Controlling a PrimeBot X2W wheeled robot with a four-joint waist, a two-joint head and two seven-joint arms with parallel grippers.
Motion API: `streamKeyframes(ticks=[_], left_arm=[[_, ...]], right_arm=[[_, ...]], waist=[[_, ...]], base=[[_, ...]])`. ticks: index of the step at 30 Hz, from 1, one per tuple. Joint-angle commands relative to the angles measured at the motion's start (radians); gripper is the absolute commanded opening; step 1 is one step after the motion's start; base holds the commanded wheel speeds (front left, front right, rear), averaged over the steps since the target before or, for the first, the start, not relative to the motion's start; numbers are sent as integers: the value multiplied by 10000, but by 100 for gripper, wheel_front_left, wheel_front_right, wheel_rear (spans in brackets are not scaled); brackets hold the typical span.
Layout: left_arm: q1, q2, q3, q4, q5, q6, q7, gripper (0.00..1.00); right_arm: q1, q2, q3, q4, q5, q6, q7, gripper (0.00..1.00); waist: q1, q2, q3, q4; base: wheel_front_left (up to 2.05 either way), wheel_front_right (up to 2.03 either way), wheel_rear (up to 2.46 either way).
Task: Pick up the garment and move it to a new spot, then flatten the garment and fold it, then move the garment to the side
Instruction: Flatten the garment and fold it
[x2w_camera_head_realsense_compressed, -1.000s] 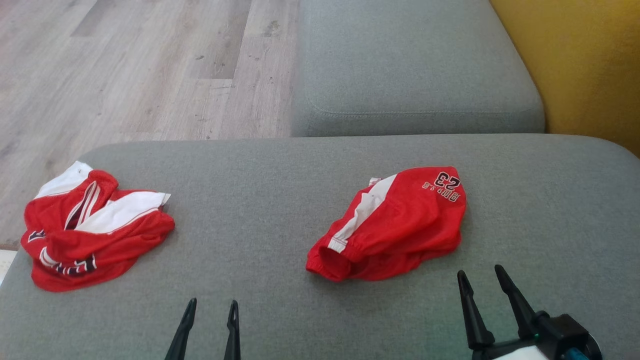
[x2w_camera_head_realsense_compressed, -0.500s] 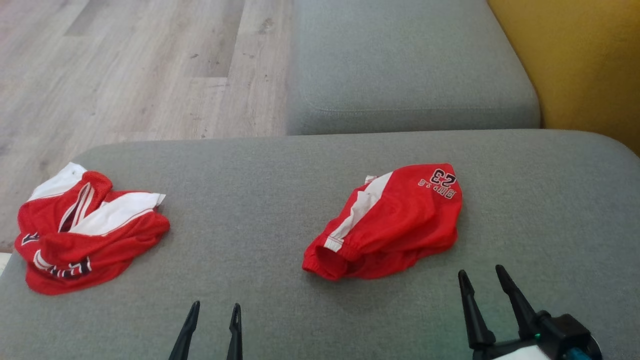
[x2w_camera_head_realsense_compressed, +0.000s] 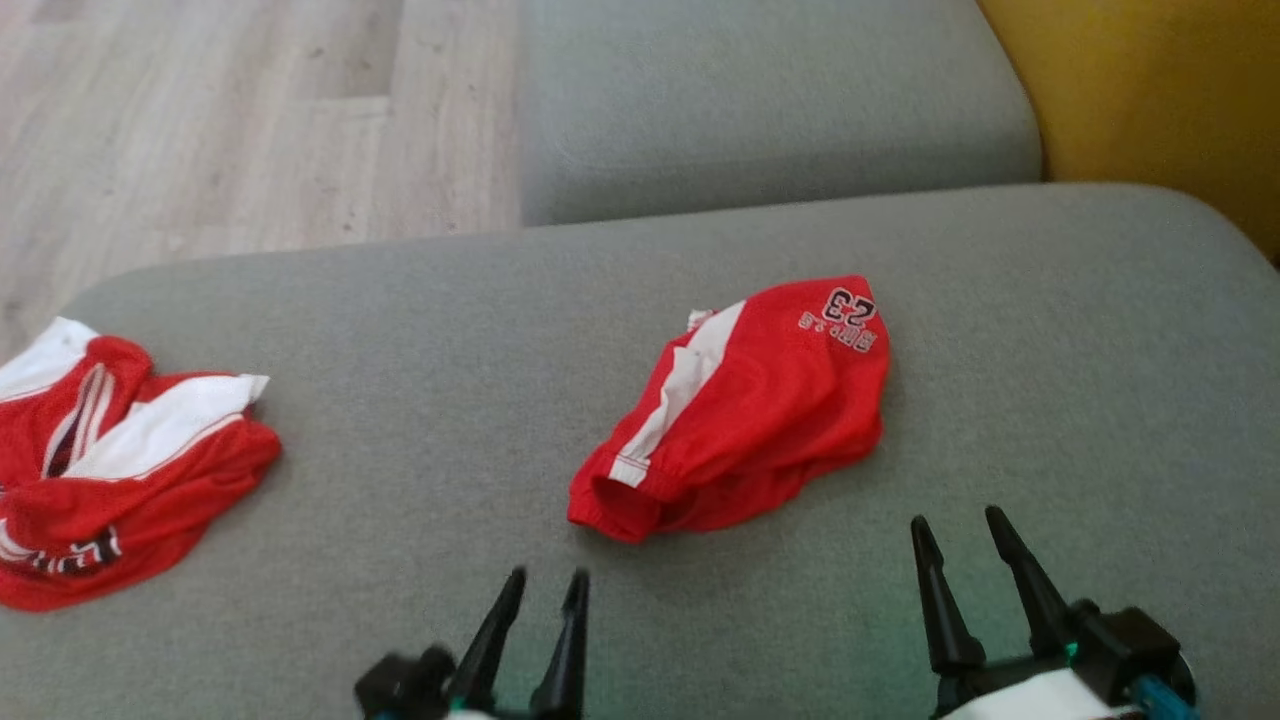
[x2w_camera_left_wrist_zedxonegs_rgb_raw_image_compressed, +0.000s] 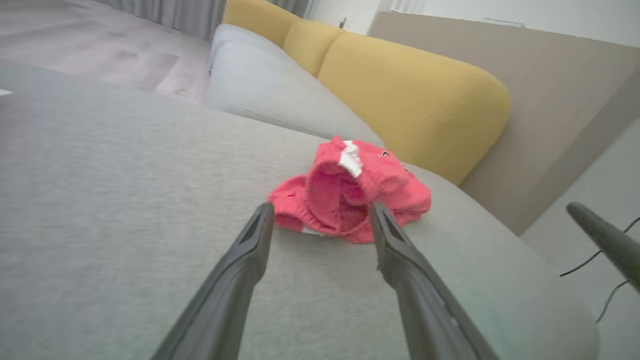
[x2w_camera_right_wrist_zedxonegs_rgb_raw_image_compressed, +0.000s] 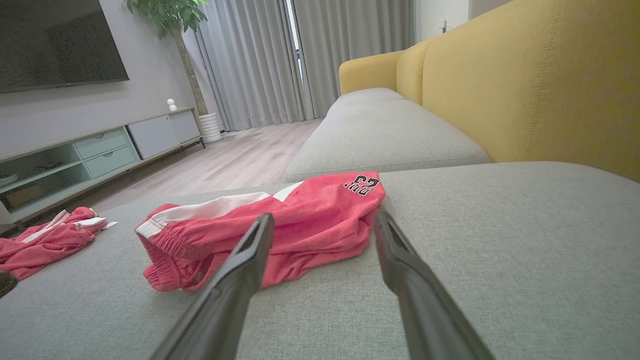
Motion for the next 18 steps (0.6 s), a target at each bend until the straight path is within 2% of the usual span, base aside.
streamKeyframes(ticks=[1,8,18], left_arm=[[-805,-122,39,-136,-447,-72,-41,100],[-2607,-123,-1307,1036,-1420,-254,125,100],[-3845,-123,-1618,2411,-2180,46,-38,100]], right_arm=[[-661,-51,303,-374,1,-7,-24,100],[-972,-51,519,-343,-164,-7,-24,100],[-1255,-51,542,-381,-271,-7,-24,100]], waist=[[-1,0,270,-217],[-1,0,774,-699],[-1,0,1215,-1303]], base=[[0,0,0],[0,0,0],[0,0,0]])
